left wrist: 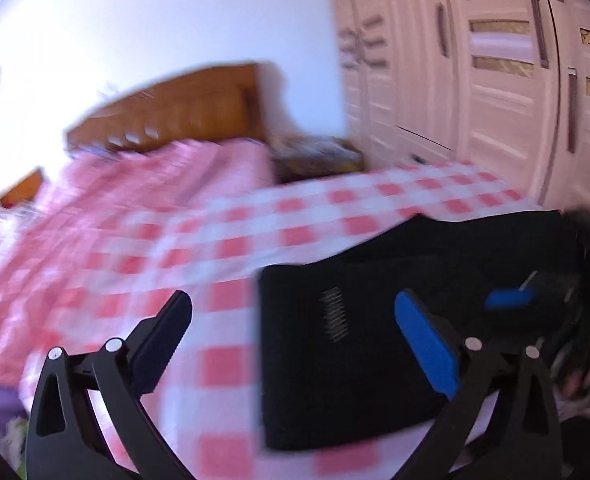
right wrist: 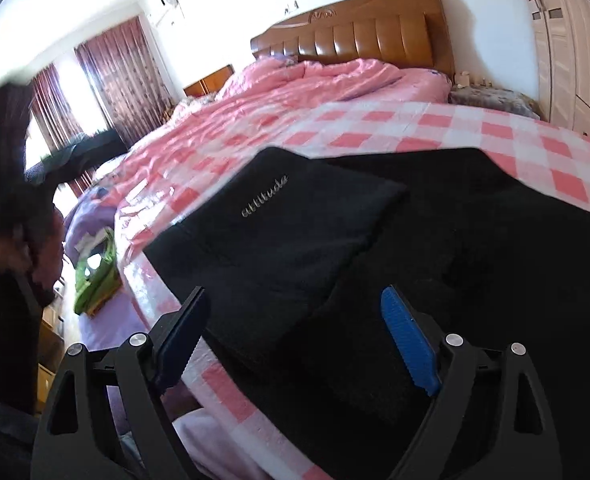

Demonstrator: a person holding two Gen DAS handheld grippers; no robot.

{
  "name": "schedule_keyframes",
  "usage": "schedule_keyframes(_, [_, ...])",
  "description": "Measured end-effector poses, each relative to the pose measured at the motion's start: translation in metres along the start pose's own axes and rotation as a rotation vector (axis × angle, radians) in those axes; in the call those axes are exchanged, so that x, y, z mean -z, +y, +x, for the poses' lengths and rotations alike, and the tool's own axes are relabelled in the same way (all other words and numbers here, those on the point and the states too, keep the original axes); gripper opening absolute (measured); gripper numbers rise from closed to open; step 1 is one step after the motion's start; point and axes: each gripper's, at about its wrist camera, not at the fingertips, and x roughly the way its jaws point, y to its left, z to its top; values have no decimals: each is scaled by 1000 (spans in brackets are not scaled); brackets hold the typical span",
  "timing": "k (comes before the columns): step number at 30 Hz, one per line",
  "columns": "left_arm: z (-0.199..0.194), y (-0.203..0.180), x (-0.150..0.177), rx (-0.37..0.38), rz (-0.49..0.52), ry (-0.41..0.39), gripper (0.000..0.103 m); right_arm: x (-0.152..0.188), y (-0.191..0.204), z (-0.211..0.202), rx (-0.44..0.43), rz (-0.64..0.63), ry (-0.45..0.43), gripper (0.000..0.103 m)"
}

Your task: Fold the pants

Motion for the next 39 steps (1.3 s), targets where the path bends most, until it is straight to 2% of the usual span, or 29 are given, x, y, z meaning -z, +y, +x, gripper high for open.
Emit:
schedule_keyframes(3, [67,-10,-19,165,-55,112,101,6,4,10,25,-29,14,88])
schedule_keyframes(6, [118,-4,-19,238,-130,200,101,9,4,11,22,-35,14,88])
schedule_keyframes(9, [166,19,0,184,-210,302,98,11,1,11,1,-31,13,88])
schedule_keyframes(10, [175,27,8,207,-251,316,98,11,-1,11,-15,-29,9,88])
schedule_keyframes(12, [171,30,8,222,-263,295,99,11,-2,11,-17,-26,8,88])
schedule_keyframes(14, [160,24,1,174,-235,280,99,7,0,9,-5,-19,20,88])
schedule_keyframes(17, [133,19,-16,205,-195,188,99,-4,4,1,-3,-30,-5,89])
schedule_keyframes(19, [132,17,-26,129,-140,152,101,-14,8,4,0,-51,-15,89])
schedule_keyframes(21, [145,22,-25,109,-132,179,101,-20,10,14,6,-66,6,89])
schedule_keyframes(23, [172,29,-13,86,-158,250,101,-19,6,33,36,-61,66,89])
schedule_keyframes(27, [173,24,-11,40,-122,232,101,-9,5,32,32,-84,52,89])
schedule_keyframes(29, [163,13,-14,-16,-90,212,101,-14,1,17,30,-50,42,89])
schedule_keyframes(31, [145,-5,-27,23,-59,153,101,-19,-10,-8,64,-38,-21,89])
schedule_keyframes(33, [136,-26,-39,51,-26,133,101,-18,-28,-26,157,-16,-27,89])
schedule_keyframes(35, [140,-63,-54,118,48,139,101,-10,-50,-41,255,21,-11,89])
schedule_keyframes(37, [155,-107,-65,161,141,162,101,0,-78,-55,296,91,2,89])
schedule_keyframes(39, [179,-149,-69,189,226,217,101,7,-99,-63,343,137,28,89])
